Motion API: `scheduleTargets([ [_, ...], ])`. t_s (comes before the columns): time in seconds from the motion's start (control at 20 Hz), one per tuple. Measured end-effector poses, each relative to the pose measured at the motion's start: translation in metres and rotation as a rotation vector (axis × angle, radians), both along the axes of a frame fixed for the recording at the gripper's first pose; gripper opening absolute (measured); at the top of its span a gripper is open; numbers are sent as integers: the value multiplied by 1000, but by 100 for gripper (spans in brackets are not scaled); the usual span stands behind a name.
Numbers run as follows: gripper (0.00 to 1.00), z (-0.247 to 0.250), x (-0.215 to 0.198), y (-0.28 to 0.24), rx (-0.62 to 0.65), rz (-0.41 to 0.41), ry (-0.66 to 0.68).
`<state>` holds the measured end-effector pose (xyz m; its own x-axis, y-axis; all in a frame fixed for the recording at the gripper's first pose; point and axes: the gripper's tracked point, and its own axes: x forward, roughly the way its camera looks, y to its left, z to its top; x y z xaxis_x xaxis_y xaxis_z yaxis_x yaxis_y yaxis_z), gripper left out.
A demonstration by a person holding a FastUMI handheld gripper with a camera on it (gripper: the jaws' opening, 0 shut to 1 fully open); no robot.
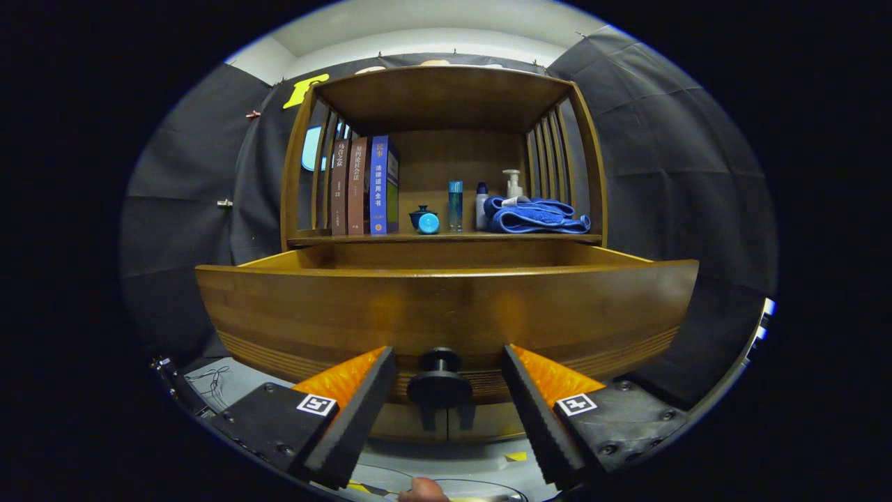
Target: Pull open the drawer, take out the items inside it, and place them on the countertop above the cabinet.
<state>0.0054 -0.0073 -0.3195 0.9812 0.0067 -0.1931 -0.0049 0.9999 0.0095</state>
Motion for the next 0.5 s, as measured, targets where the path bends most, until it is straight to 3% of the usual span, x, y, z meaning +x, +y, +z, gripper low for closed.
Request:
scheduleTargets([
  [0.5, 100, -1, 38, -1, -15, 16, 25],
])
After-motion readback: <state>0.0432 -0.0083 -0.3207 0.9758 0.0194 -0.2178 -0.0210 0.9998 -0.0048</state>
